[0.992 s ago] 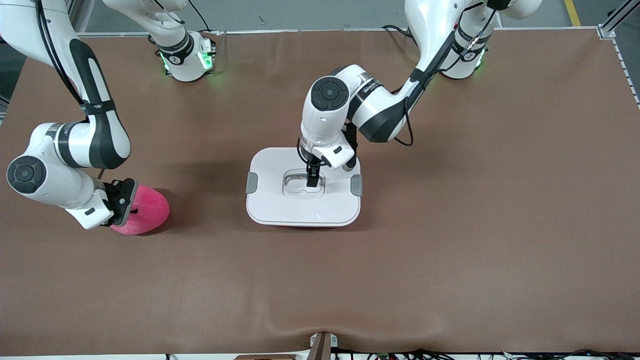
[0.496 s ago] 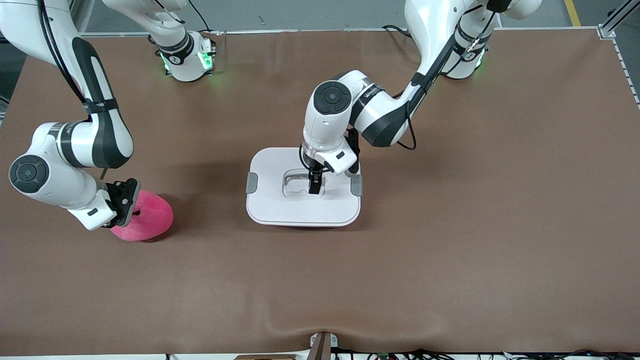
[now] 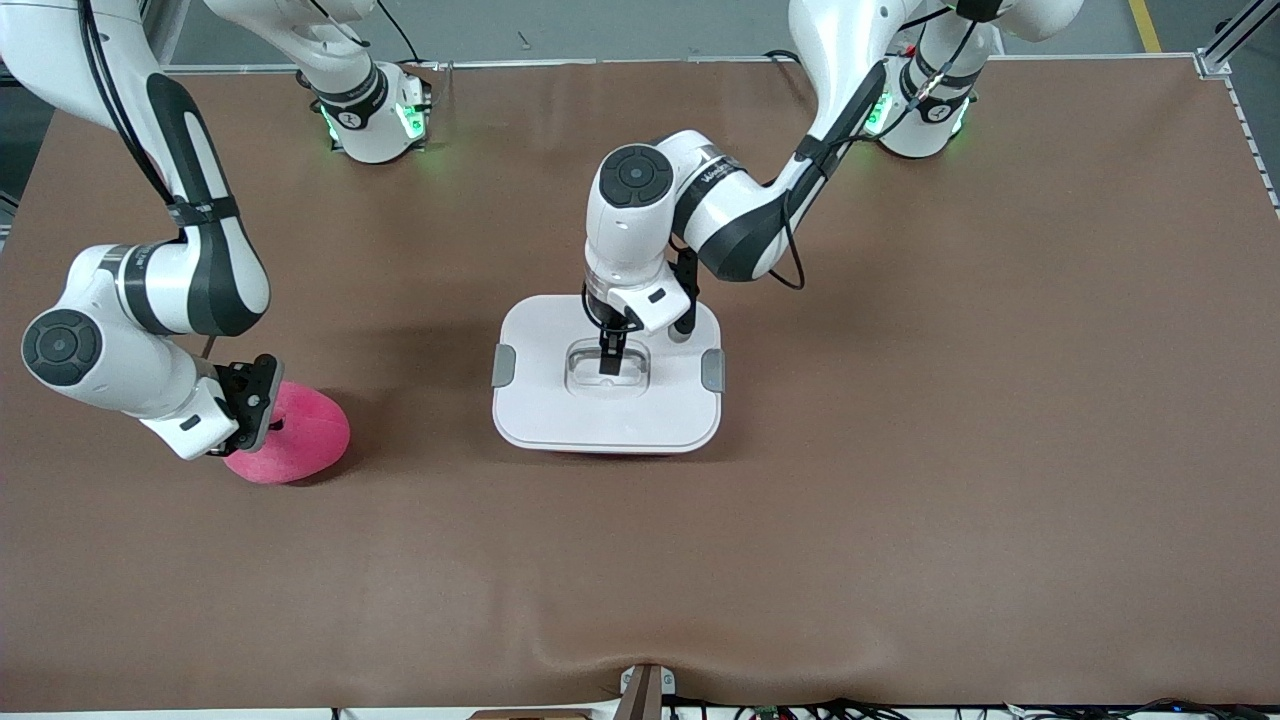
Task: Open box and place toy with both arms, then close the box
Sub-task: 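Close the left gripper on the handle while the right gripper grasps the plush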
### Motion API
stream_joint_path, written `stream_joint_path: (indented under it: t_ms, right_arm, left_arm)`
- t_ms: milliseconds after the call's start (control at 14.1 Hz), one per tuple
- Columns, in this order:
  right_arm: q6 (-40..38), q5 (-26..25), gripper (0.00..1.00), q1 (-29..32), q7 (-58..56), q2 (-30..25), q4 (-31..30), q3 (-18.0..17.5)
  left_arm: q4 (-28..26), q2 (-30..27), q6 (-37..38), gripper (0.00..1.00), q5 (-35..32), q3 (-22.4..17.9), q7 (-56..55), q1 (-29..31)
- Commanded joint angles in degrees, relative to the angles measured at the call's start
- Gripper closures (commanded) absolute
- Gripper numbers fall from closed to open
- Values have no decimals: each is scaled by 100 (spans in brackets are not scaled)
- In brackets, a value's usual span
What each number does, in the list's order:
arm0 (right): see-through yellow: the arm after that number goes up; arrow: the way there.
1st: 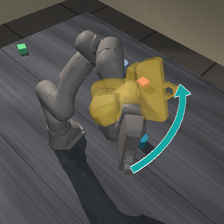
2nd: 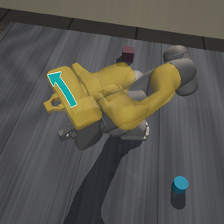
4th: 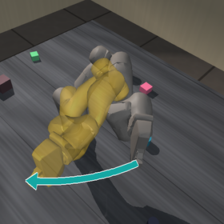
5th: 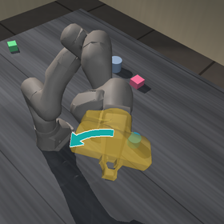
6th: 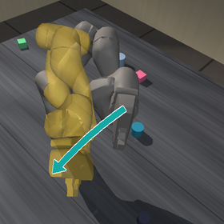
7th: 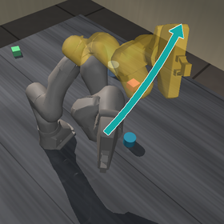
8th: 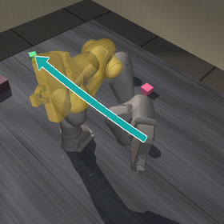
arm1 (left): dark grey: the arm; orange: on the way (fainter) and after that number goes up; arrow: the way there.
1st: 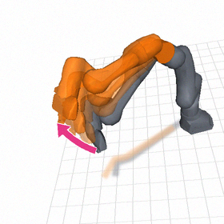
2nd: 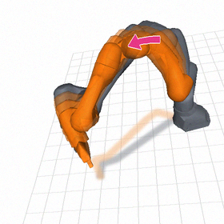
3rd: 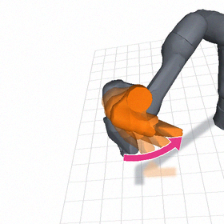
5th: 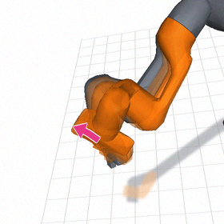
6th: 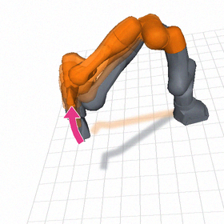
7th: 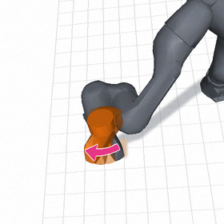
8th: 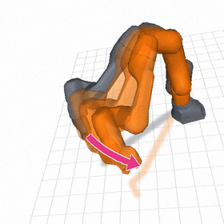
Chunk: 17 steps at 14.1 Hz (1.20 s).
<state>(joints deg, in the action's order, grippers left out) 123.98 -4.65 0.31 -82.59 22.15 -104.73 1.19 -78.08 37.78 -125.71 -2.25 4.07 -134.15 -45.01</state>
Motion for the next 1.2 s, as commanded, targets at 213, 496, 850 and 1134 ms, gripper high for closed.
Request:
stream_joint_path:
  t_ms: [213, 496, 850, 1134]
  right_arm:
    - [-32, 122, 100, -58, -108, -106, -30, -22]
    - [-67, 122, 100, -93, -450, -255, -4, -31]
    - [-488, 122, 100, -101, -583, -335, 373, -31]
    - [-682, 122, 100, -84, -627, -343, 619, -31]
  left_arm:
    - [126, 81, -24, 34, -188, -91, -121, -70]
    - [135, 81, -24, 51, -188, -91, -138, -122]
    - [126, 81, -24, 75, -206, -91, -209, -122]
    - [126, 45, -15, 84, -267, -91, -209, -114]
